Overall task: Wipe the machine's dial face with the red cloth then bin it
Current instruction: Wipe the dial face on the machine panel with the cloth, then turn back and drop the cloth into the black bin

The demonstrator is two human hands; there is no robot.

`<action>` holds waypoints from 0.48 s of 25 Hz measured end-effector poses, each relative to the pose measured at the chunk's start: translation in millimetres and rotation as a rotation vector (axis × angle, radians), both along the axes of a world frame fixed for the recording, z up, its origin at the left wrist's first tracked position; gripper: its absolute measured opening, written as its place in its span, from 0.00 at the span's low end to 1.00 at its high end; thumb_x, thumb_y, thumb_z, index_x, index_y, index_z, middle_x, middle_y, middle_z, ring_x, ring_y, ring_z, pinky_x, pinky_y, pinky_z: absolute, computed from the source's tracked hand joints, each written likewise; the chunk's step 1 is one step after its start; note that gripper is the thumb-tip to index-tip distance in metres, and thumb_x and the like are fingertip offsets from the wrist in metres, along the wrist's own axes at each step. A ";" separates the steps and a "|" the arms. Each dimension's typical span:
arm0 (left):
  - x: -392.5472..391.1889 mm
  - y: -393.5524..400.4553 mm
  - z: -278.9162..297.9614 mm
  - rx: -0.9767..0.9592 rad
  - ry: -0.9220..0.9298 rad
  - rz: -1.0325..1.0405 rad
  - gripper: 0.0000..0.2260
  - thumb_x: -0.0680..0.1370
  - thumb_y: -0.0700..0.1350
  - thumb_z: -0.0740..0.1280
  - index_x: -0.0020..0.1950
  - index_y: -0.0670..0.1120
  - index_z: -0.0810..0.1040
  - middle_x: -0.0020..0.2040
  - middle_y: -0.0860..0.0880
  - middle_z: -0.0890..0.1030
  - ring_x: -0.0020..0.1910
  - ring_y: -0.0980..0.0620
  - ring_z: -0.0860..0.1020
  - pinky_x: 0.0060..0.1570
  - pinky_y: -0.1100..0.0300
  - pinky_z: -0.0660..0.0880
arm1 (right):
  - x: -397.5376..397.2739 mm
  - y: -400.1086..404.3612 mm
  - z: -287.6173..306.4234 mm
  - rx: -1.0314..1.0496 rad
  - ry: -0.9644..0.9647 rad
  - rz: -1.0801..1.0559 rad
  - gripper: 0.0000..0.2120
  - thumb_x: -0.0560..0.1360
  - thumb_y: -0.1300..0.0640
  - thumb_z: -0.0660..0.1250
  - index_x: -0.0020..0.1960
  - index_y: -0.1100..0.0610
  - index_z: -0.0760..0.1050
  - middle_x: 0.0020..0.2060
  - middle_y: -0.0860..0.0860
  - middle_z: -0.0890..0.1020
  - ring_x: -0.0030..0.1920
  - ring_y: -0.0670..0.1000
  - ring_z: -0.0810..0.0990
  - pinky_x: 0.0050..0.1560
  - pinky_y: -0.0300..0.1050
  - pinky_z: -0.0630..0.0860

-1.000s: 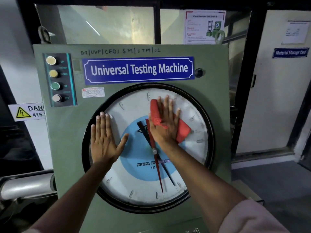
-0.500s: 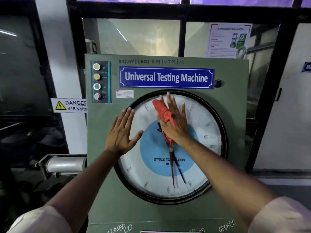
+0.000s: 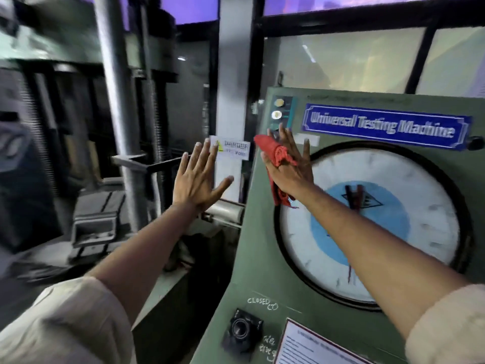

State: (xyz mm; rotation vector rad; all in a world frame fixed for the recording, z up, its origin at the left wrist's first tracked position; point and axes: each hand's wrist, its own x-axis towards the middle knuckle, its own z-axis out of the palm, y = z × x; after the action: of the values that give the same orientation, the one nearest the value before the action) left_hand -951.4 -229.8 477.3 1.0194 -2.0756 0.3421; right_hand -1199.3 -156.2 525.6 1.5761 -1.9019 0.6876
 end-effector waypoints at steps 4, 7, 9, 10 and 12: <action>125.1 -17.8 -25.0 0.027 0.000 0.184 0.43 0.81 0.71 0.55 0.88 0.49 0.50 0.89 0.48 0.50 0.88 0.47 0.49 0.85 0.44 0.47 | 115.3 -52.6 -19.5 0.057 -0.029 0.197 0.32 0.87 0.37 0.51 0.88 0.41 0.45 0.88 0.46 0.45 0.87 0.46 0.43 0.86 0.62 0.38; 220.0 -35.8 -52.6 0.086 -0.006 0.296 0.43 0.80 0.73 0.51 0.89 0.50 0.48 0.89 0.49 0.47 0.88 0.48 0.46 0.86 0.44 0.46 | 201.1 -94.6 -46.8 0.099 -0.041 0.320 0.32 0.88 0.37 0.52 0.88 0.41 0.46 0.88 0.46 0.45 0.87 0.47 0.43 0.85 0.62 0.37; 284.7 -49.6 -74.5 0.111 -0.024 0.368 0.43 0.81 0.73 0.50 0.89 0.50 0.47 0.89 0.49 0.46 0.88 0.48 0.46 0.86 0.43 0.45 | 259.1 -126.5 -68.1 0.144 -0.041 0.390 0.32 0.87 0.37 0.53 0.88 0.41 0.47 0.88 0.45 0.45 0.87 0.46 0.44 0.86 0.64 0.38; 310.1 -55.2 -85.9 0.117 -0.038 0.394 0.43 0.81 0.73 0.51 0.89 0.50 0.47 0.89 0.49 0.47 0.88 0.48 0.46 0.86 0.43 0.46 | 280.7 -139.7 -78.0 0.164 -0.036 0.407 0.32 0.87 0.36 0.52 0.88 0.40 0.47 0.88 0.45 0.45 0.87 0.46 0.44 0.86 0.65 0.39; 363.9 -66.5 -110.1 0.144 -0.059 0.437 0.43 0.81 0.73 0.51 0.89 0.49 0.47 0.89 0.48 0.48 0.88 0.47 0.47 0.86 0.43 0.46 | 328.1 -166.2 -100.4 0.214 -0.040 0.441 0.33 0.86 0.35 0.51 0.88 0.40 0.46 0.88 0.44 0.44 0.87 0.45 0.43 0.86 0.65 0.39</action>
State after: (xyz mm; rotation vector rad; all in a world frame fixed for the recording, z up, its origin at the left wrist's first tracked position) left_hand -587.4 -296.4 367.2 1.5701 -1.9372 0.4497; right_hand -871.2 -322.4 425.2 2.1681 -1.7121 0.7145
